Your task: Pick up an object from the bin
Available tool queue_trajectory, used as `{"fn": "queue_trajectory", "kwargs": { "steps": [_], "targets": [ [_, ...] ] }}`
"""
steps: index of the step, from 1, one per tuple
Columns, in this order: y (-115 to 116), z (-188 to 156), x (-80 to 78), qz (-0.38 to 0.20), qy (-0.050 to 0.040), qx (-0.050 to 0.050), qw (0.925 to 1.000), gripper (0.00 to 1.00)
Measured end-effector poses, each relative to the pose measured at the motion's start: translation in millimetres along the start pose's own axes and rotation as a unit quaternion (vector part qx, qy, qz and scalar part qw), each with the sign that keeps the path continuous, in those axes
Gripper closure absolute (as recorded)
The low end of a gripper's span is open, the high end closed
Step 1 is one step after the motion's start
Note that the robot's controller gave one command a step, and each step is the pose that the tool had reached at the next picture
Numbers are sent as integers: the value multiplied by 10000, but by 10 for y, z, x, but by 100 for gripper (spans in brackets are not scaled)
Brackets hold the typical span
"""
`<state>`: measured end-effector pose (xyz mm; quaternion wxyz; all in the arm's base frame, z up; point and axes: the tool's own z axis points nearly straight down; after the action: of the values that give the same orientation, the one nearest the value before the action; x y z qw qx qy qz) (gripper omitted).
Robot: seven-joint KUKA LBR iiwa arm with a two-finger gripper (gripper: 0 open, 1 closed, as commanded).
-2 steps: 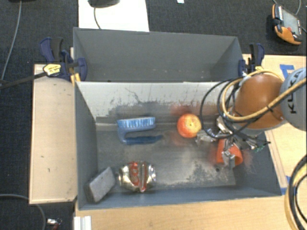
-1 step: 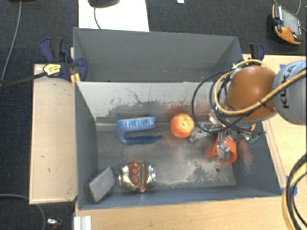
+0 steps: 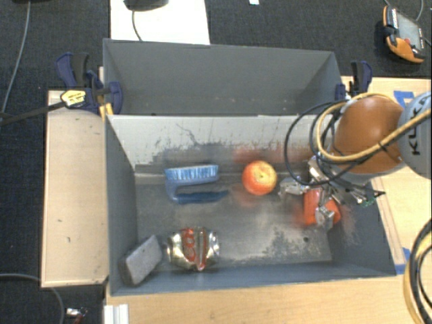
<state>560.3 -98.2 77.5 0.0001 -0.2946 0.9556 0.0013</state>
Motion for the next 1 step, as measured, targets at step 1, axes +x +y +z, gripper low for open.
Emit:
{"fn": "queue_trajectory", "kwargs": {
  "steps": [1],
  "targets": [
    [52,3,-139,-615,-16,13,9981,0]
  ]
}}
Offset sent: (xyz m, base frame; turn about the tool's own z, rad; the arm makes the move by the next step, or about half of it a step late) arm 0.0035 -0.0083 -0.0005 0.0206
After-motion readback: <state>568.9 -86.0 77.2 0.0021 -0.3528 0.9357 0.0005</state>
